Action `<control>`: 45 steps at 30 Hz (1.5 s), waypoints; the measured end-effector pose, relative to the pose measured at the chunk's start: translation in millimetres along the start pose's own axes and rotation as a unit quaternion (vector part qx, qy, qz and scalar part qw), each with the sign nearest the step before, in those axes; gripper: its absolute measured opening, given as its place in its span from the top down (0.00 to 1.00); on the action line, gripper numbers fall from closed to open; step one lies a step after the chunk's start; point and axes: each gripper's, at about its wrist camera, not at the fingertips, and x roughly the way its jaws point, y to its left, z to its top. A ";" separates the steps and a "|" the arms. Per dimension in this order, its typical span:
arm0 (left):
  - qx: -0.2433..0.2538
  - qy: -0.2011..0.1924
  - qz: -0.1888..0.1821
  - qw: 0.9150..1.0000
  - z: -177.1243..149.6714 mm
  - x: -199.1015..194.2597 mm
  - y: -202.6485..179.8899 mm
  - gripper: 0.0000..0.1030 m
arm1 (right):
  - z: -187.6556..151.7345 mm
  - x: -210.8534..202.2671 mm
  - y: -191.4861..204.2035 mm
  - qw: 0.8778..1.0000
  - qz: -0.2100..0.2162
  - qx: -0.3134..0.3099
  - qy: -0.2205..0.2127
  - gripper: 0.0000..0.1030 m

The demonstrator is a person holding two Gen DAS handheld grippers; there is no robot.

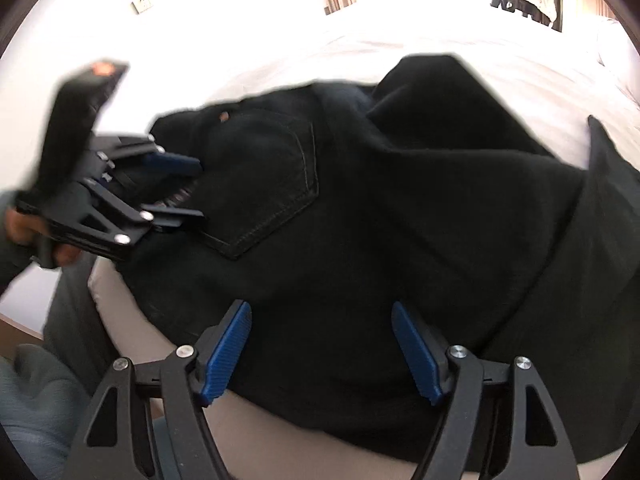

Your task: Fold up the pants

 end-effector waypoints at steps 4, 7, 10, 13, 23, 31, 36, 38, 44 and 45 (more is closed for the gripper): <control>0.008 -0.051 -0.006 0.999 21.9 -30.7 -17.9 0.27 | 9.0 -62.6 -69.3 0.993 -0.027 0.086 -0.081 0.26; 0.013 -0.076 -0.017 0.997 48.1 -32.0 -34.4 0.27 | 27.1 -92.7 -139.2 0.975 -0.083 0.173 -0.109 0.26; 0.001 -0.068 -0.023 0.997 70.2 -4.5 -45.1 0.27 | 59.2 -106.0 -188.8 0.961 -0.130 0.212 -0.124 0.26; -0.009 -0.050 -0.035 0.998 77.1 27.7 -49.7 0.27 | 104.9 -83.4 -212.8 0.961 -0.165 0.209 -0.079 0.26; -0.002 -0.079 -0.032 0.996 43.1 54.3 -32.8 0.27 | 156.5 -9.3 -266.3 0.948 -0.237 0.212 0.031 0.27; -0.006 -0.093 -0.042 0.995 40.4 66.1 -32.4 0.26 | 169.2 33.3 -277.9 0.920 -0.307 0.223 0.096 0.27; -0.011 -0.097 -0.050 0.994 37.2 63.6 -26.5 0.26 | 171.6 31.4 -285.1 0.908 -0.330 0.238 0.099 0.46; -0.010 -0.097 -0.048 0.994 34.2 66.2 -26.0 0.26 | 170.9 30.9 -288.2 0.910 -0.318 0.244 0.105 0.61; -0.007 -0.094 -0.039 0.995 39.4 55.8 -26.2 0.26 | 166.7 10.7 -290.9 0.919 -0.295 0.251 0.077 0.88; -0.007 -0.094 -0.038 0.995 40.2 56.1 -28.0 0.26 | 165.2 4.2 -291.8 0.920 -0.291 0.254 0.065 0.89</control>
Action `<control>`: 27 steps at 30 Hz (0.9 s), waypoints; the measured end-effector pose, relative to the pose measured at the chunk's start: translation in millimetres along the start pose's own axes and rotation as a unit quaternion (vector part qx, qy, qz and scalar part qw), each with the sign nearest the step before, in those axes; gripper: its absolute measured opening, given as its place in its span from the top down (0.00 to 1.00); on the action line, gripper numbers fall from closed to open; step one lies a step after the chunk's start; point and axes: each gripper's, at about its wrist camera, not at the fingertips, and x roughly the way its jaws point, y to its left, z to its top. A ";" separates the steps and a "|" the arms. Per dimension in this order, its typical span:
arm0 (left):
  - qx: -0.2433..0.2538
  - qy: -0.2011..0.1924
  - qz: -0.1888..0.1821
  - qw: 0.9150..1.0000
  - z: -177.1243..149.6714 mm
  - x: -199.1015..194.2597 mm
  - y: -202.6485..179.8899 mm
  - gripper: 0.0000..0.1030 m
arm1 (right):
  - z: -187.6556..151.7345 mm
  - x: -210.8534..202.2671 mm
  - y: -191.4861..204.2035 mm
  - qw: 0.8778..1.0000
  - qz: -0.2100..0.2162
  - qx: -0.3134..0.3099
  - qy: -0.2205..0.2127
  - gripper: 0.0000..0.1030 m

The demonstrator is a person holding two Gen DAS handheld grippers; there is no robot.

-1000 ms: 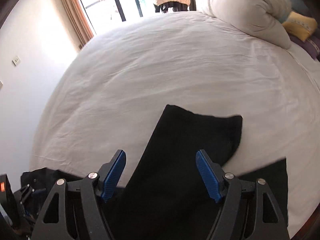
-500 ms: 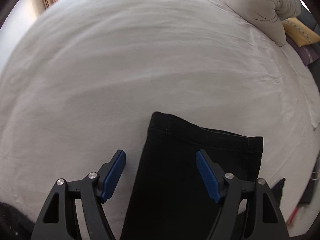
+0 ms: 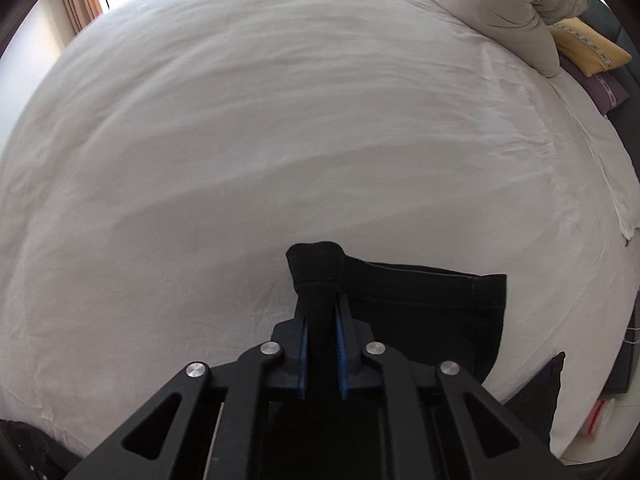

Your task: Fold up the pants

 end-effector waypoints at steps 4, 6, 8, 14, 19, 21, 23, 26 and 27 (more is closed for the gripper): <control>-0.001 0.003 0.004 1.000 5.4 -0.5 -9.0 0.26 | -4.7 -38.4 -24.4 0.997 0.034 0.018 -0.063 0.90; -0.020 0.002 -0.006 1.000 9.6 -4.3 -6.2 0.26 | -11.4 -64.5 -44.3 0.993 0.053 0.032 -0.100 0.90; -0.049 0.000 -0.019 0.999 14.2 -9.4 0.3 0.26 | -23.2 -89.8 -64.8 0.986 0.075 0.049 -0.138 0.90; -0.060 -0.031 -0.015 0.998 34.7 -31.3 4.9 0.26 | -110.2 -151.9 -142.9 0.952 0.123 0.139 -0.245 0.90; -0.022 -0.033 -0.009 0.999 63.5 -29.5 -0.4 0.26 | -194.8 -131.0 -200.1 0.931 0.135 0.238 -0.242 0.90; 0.012 -0.028 -0.013 0.999 82.8 -27.0 -2.8 0.26 | -220.0 -109.8 -217.0 0.925 0.142 0.276 -0.221 0.90; 0.041 -0.014 -0.002 0.999 99.9 -20.8 -2.7 0.26 | -232.8 -96.9 -225.3 0.922 0.142 0.292 -0.211 0.91; 0.062 0.011 -0.005 0.998 119.8 -7.6 0.3 0.25 | -239.9 -88.5 -227.6 0.922 0.143 0.298 -0.204 0.91; 0.065 0.026 -0.007 0.998 125.4 -0.5 0.6 0.25 | -240.3 -85.6 -228.1 0.922 0.140 0.299 -0.203 0.91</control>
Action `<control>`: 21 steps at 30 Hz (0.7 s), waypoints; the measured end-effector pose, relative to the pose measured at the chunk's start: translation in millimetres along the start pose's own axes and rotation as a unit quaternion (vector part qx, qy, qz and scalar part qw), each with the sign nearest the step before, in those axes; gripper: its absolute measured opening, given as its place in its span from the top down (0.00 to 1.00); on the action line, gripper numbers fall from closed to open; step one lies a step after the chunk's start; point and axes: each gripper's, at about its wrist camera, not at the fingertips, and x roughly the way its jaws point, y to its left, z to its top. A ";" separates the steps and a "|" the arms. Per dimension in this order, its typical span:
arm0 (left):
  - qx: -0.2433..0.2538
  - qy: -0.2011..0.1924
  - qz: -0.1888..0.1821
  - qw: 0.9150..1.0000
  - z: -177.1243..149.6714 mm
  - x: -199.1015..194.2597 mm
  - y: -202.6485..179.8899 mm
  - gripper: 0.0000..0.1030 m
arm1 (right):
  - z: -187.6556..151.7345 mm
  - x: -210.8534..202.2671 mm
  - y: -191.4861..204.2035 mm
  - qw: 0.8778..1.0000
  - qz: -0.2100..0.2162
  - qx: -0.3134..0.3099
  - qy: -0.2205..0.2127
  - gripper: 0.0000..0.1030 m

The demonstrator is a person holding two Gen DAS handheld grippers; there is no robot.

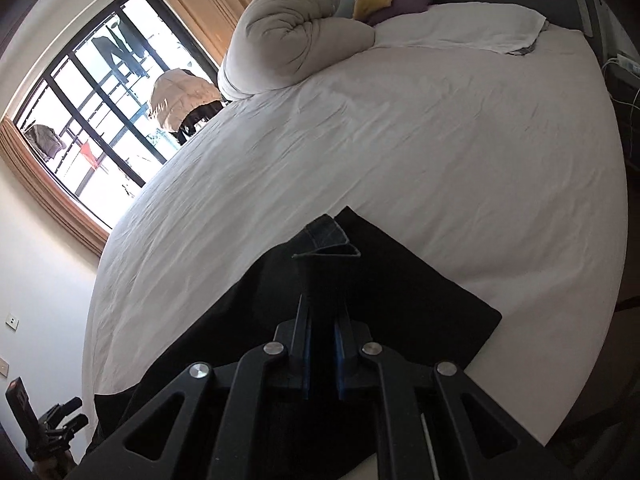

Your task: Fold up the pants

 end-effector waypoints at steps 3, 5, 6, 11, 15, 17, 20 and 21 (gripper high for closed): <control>0.014 0.045 -0.018 0.999 7.4 22.2 0.2 0.25 | -2.8 -1.3 -4.8 1.000 0.009 0.013 0.003 0.91; 0.012 0.067 -0.033 0.997 10.4 34.2 2.9 0.25 | -5.2 -4.2 -2.5 1.000 0.017 0.010 0.001 0.91; 0.008 0.077 -0.041 0.996 11.4 40.4 5.4 0.25 | -4.5 -5.6 -6.2 1.000 0.021 0.008 0.001 0.91; -0.018 0.088 -0.073 0.993 17.6 57.9 14.4 0.26 | -5.6 -9.1 -13.3 0.999 0.033 0.014 -0.002 0.91; -0.012 0.110 -0.070 0.991 22.9 73.1 5.6 0.68 | -8.0 -6.5 -22.9 0.999 0.039 0.036 -0.001 0.91; -0.003 0.112 -0.054 0.992 23.5 78.4 0.6 0.70 | -10.7 -5.8 -27.4 0.998 0.035 0.044 0.001 0.91; -0.013 0.104 -0.049 0.993 23.3 78.8 2.8 0.80 | -13.4 -6.7 -37.5 0.997 0.032 0.065 -0.002 0.92; -0.017 0.100 -0.048 0.994 23.2 78.5 4.7 0.81 | -14.3 -8.3 -41.7 0.997 0.031 0.074 -0.005 0.93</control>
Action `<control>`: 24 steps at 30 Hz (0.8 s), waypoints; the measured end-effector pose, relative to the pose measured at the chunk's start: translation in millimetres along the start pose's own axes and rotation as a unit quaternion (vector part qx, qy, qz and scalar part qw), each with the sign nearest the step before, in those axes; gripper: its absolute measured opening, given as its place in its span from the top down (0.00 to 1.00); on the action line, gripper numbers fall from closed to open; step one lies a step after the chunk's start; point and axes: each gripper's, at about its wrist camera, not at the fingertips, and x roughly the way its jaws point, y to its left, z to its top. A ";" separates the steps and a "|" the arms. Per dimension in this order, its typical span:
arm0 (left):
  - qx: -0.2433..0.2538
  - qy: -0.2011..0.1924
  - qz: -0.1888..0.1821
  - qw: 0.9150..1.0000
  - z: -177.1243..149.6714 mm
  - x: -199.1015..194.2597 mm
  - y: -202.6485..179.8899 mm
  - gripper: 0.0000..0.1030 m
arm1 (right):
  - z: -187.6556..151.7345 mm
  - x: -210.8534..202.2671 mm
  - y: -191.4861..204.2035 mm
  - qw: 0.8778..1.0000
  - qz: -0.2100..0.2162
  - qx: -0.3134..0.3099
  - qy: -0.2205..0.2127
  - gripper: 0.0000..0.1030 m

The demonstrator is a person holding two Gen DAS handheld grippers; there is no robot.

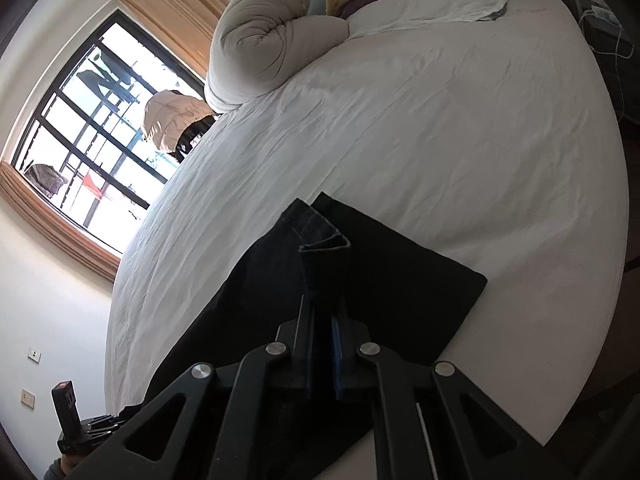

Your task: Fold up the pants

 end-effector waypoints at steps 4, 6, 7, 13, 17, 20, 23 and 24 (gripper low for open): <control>-0.015 -0.010 0.003 1.000 1.5 -3.1 5.8 0.84 | -1.8 -5.8 -18.1 0.999 -0.003 0.033 -0.009 0.93; -0.021 -0.016 0.005 1.000 6.0 -4.6 6.0 0.85 | -4.7 -7.0 -29.9 0.998 -0.002 0.059 -0.010 0.93; -0.022 -0.020 0.006 1.000 6.2 -6.3 5.4 0.85 | -6.7 -8.1 -35.2 0.997 -0.002 0.071 -0.010 0.93; -0.051 -0.034 0.002 0.998 12.2 -9.8 15.0 0.85 | -14.2 -17.4 -50.3 0.996 -0.009 0.088 -0.017 0.94; -0.079 -0.010 0.003 0.997 13.1 15.1 28.2 0.85 | -21.9 -2.2 -72.4 0.991 -0.040 0.130 0.000 0.95; -0.072 -0.017 0.016 0.997 15.9 15.4 23.9 0.85 | -21.7 -11.0 -78.1 0.990 -0.047 0.129 -0.019 0.95; -0.068 -0.015 0.012 0.998 16.7 17.1 23.1 0.85 | -16.0 -17.1 -84.3 0.990 -0.059 0.127 -0.024 0.95; -0.072 -0.016 0.007 0.997 16.5 16.1 25.4 0.85 | -14.3 -20.2 -84.1 0.990 -0.056 0.125 -0.023 0.94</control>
